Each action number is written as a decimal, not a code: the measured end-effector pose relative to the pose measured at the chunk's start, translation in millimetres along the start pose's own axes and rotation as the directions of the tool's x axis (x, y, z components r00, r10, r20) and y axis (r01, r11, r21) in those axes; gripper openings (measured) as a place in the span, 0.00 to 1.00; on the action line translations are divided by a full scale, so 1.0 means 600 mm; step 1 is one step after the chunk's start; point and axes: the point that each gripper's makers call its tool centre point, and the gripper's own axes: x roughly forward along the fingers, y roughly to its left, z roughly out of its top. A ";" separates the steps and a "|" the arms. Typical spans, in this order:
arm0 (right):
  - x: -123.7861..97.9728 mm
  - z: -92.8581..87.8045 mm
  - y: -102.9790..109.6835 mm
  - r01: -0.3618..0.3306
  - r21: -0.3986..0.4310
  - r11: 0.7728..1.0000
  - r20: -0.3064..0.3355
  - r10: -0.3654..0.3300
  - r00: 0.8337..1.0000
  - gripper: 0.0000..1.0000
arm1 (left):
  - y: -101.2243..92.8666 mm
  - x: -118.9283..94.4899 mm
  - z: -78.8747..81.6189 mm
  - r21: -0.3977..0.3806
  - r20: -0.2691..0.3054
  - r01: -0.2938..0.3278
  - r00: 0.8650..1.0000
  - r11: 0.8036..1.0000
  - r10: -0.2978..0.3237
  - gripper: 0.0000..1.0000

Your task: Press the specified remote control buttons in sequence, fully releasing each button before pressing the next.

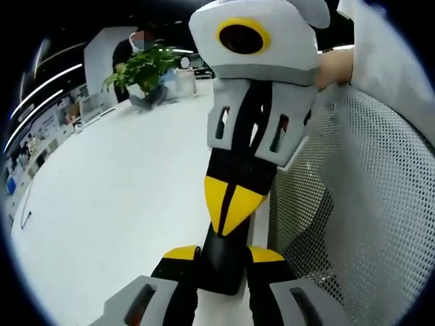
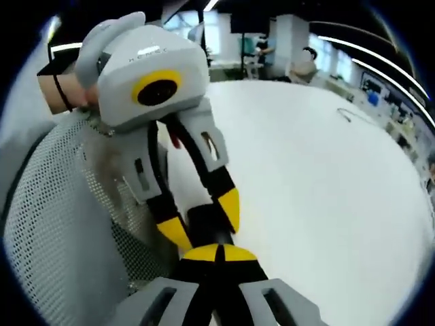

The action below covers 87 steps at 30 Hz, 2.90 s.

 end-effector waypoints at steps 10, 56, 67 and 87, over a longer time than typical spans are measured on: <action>-0.006 -0.004 -0.005 -0.008 -0.063 0.998 -0.006 0.008 1.000 0.07 | 0.003 -0.002 0.000 0.004 0.014 0.009 1.000 1.000 -0.009 0.26; -0.011 -0.041 -0.008 -0.020 -0.103 0.994 -0.074 0.013 0.997 0.24 | 0.001 -0.001 0.001 0.013 0.008 0.012 1.000 1.000 -0.012 0.26; -0.009 -0.043 -0.008 -0.020 -0.103 0.994 -0.062 0.014 0.998 0.24 | 0.000 0.001 -0.001 0.017 0.002 0.014 1.000 1.000 -0.014 0.26; -0.009 -0.041 -0.006 -0.017 -0.108 0.994 -0.061 0.011 0.998 0.24 | -0.001 -0.001 -0.001 0.017 -0.002 0.015 1.000 1.000 -0.015 0.26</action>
